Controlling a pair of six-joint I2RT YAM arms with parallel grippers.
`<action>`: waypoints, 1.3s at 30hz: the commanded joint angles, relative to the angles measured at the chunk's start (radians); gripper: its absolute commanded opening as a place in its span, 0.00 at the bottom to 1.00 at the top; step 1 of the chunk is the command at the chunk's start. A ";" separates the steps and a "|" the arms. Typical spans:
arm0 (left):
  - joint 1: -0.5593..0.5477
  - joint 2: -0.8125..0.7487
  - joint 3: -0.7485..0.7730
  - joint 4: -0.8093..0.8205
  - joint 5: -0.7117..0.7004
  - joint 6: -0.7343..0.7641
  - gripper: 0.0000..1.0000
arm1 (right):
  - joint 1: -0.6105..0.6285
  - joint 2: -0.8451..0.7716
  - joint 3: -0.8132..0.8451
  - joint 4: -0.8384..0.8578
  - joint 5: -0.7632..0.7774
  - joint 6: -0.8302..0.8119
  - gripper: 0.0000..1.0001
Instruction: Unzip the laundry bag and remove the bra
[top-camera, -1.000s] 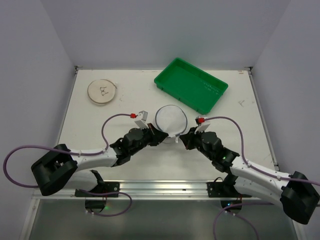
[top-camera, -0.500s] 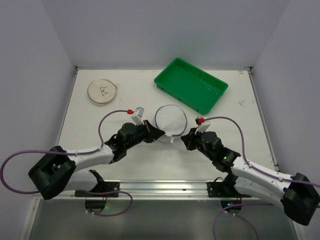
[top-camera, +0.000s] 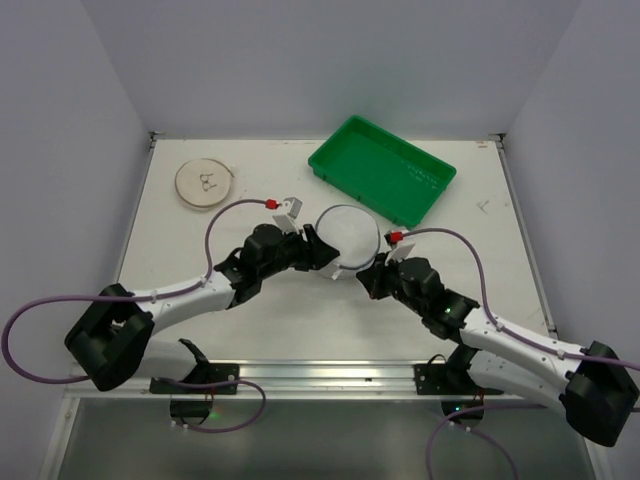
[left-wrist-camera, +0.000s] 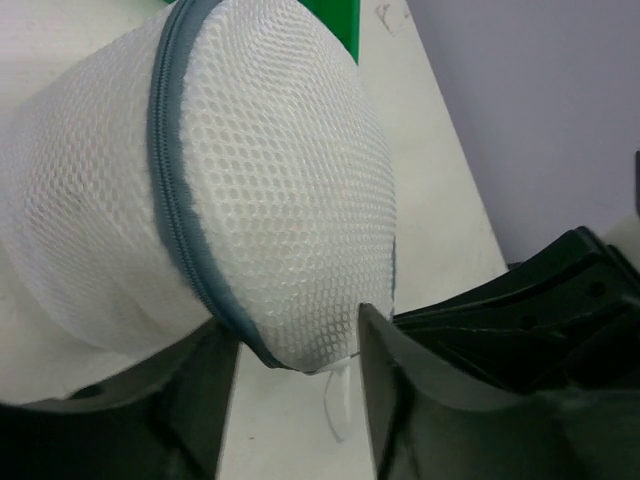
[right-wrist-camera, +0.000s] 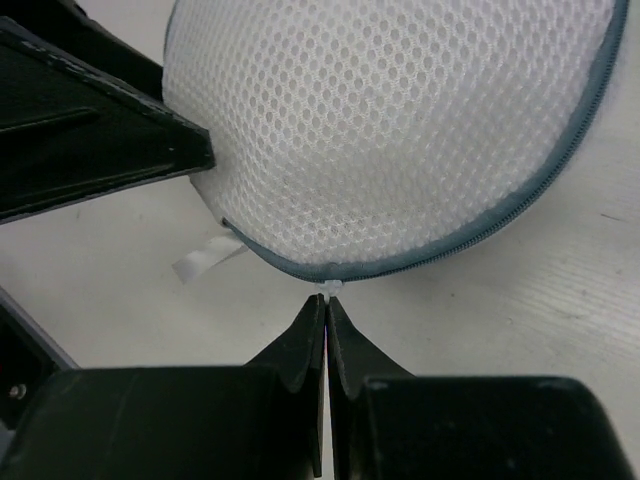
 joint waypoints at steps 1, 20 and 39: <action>0.009 -0.037 0.045 -0.048 -0.021 0.030 0.65 | 0.013 0.051 0.064 0.074 -0.073 0.033 0.00; 0.007 -0.267 -0.144 -0.072 0.015 -0.107 0.97 | 0.140 0.262 0.181 0.261 0.052 0.128 0.00; 0.007 -0.442 -0.142 -0.257 -0.093 -0.161 0.94 | 0.181 0.251 0.121 0.302 0.167 0.162 0.00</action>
